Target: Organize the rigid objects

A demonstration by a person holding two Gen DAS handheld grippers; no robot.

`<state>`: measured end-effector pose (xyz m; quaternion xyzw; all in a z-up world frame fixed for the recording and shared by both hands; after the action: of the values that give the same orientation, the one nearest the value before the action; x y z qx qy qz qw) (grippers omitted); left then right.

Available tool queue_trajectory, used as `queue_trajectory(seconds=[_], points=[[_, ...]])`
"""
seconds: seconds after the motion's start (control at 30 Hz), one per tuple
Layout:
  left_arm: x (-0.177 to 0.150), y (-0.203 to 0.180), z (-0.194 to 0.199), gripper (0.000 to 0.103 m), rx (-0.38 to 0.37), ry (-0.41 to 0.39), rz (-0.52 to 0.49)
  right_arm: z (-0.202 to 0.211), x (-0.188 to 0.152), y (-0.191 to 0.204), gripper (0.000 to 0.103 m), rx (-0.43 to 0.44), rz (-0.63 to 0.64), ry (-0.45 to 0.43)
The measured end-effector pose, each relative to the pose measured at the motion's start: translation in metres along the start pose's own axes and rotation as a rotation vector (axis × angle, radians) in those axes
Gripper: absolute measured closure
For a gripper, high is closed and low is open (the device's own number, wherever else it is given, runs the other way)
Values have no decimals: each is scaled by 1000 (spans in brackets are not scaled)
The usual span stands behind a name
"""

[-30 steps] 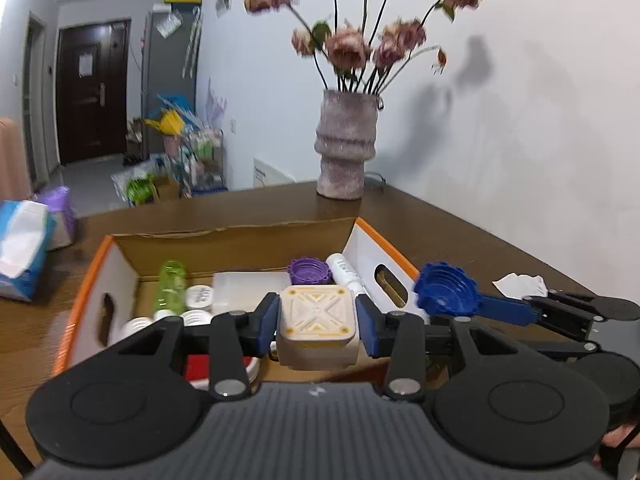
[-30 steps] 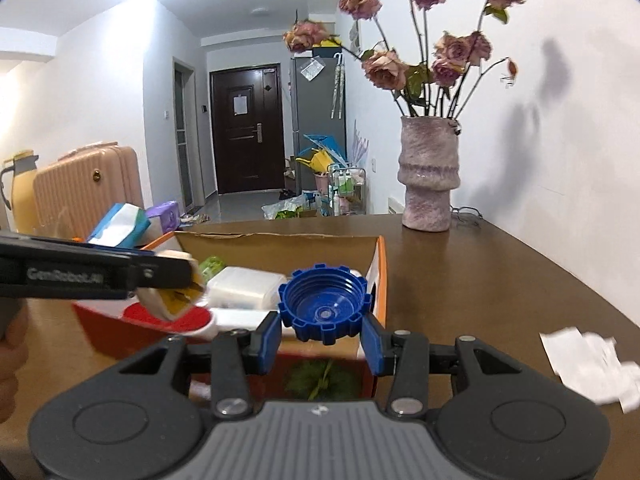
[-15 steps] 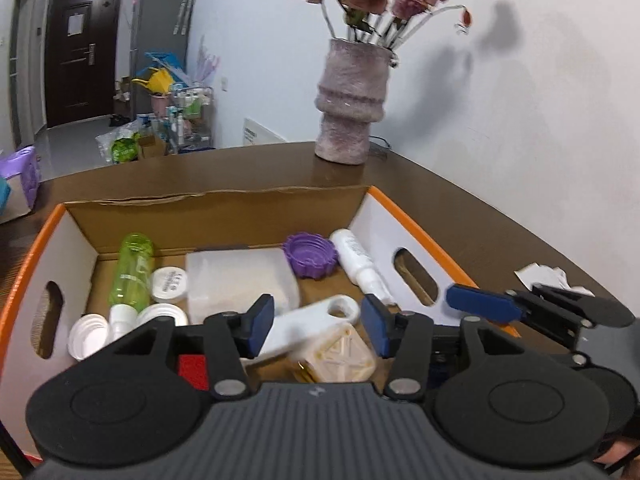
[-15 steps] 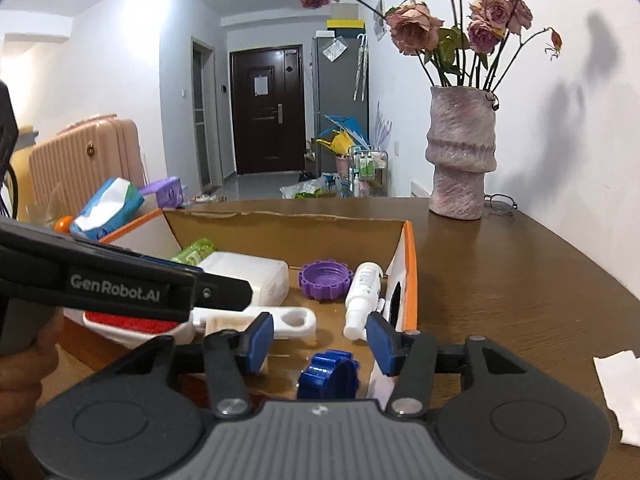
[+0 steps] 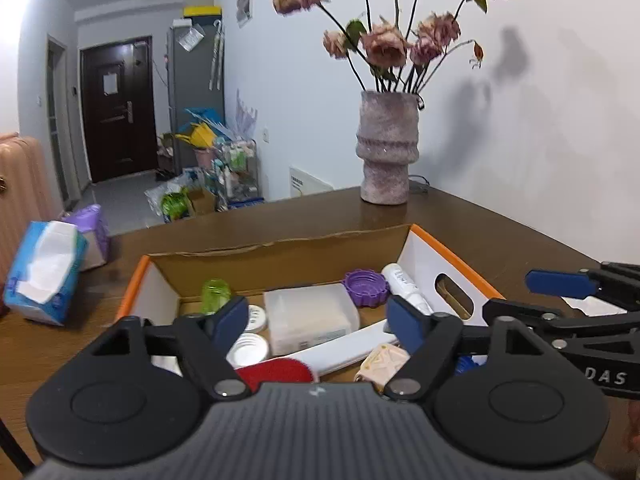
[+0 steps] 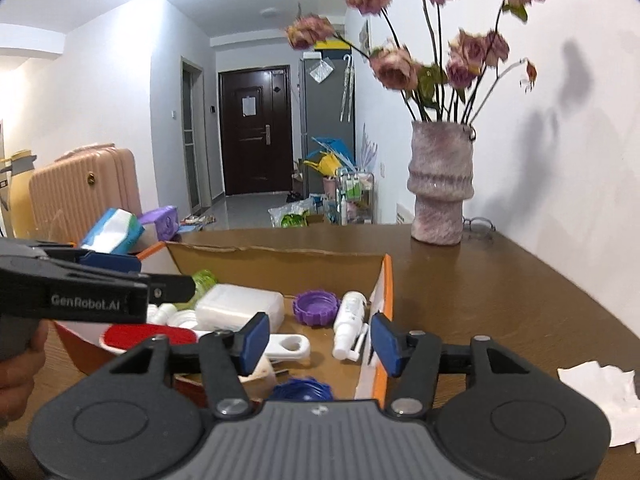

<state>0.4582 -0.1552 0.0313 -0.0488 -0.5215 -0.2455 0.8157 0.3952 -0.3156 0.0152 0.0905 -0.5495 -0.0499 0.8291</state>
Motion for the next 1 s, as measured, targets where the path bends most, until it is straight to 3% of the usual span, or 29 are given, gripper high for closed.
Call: queue_trajectory(seconds=[0.3, 0.37, 0.43, 0.53, 0.63, 0.8, 1.0], points=[[-11, 8, 67, 9, 117, -81, -27, 38, -3, 12, 38, -28, -51, -47], [-15, 8, 83, 3, 144, -149, -24, 53, -7, 10, 31, -39, -70, -119], [-22, 5, 99, 2, 155, -227, -21, 70, -12, 10, 12, -49, -70, -220], [-33, -2, 117, 0, 146, -314, -18, 93, -23, 12, 5, -110, -29, -344], [-44, -9, 136, 0, 132, -368, 2, 106, -33, 15, 5, -133, -15, -344], [-61, -11, 163, 0, 124, -376, 60, 132, -48, 24, 5, -145, -24, -330], [-76, -9, 197, 0, 123, -381, 61, 165, -65, 43, 5, -146, -25, -308]])
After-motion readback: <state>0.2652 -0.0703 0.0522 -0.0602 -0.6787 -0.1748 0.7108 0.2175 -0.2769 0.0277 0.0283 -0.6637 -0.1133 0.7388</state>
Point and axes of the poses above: each gripper's, at about its wrist camera, not at the fingertips, and z roughly against the way its jaws point, y to its left, x to its top, the point moved 6 cm from there along -z, roughly the way its jaws point, and after that the axes turned 10 degrees about -z, right-handed, at the moved point
